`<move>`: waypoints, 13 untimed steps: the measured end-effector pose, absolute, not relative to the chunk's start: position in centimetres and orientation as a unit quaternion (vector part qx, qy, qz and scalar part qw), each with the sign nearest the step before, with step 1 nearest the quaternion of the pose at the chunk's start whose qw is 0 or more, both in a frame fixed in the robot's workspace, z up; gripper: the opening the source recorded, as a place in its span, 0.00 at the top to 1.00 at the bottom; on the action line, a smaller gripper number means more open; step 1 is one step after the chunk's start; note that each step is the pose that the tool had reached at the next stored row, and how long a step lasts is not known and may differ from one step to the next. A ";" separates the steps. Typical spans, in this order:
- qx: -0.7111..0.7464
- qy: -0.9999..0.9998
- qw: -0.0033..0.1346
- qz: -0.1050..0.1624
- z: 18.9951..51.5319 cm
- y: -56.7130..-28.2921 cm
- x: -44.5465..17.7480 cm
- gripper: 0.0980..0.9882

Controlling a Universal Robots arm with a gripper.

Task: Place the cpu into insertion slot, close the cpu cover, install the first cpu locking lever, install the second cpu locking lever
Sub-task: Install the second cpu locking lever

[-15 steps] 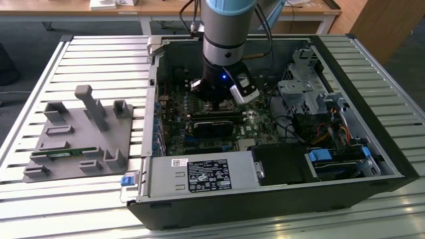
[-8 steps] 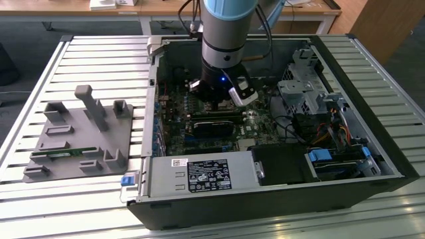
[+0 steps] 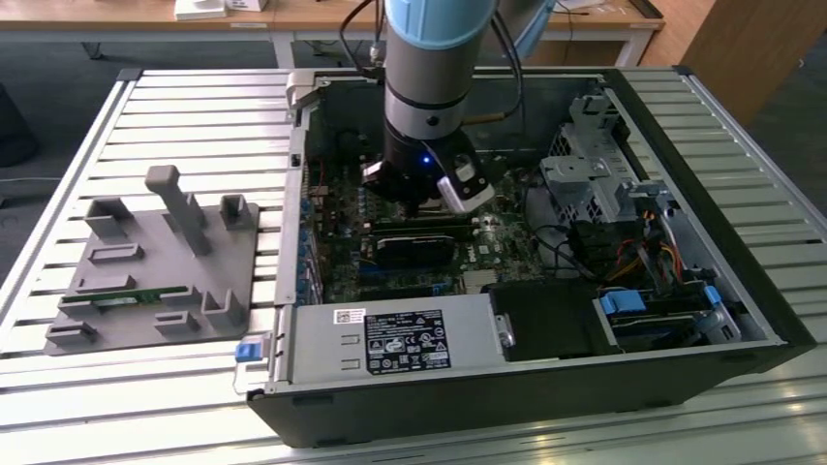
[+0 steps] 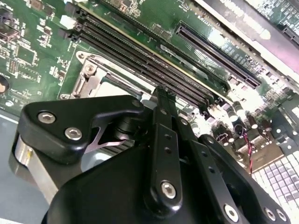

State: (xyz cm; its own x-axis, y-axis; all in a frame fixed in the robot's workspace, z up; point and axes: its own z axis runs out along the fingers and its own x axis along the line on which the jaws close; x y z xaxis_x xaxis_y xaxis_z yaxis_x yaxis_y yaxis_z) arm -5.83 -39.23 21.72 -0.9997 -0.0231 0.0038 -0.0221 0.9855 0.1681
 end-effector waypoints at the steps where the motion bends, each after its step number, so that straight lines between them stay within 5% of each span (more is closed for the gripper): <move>1: 0.011 -0.996 0.003 -0.085 21.6 -39.2 -5.9 0.98; 13: 0.011 -0.995 0.003 -0.097 20.3 -39.6 -6.4 0.98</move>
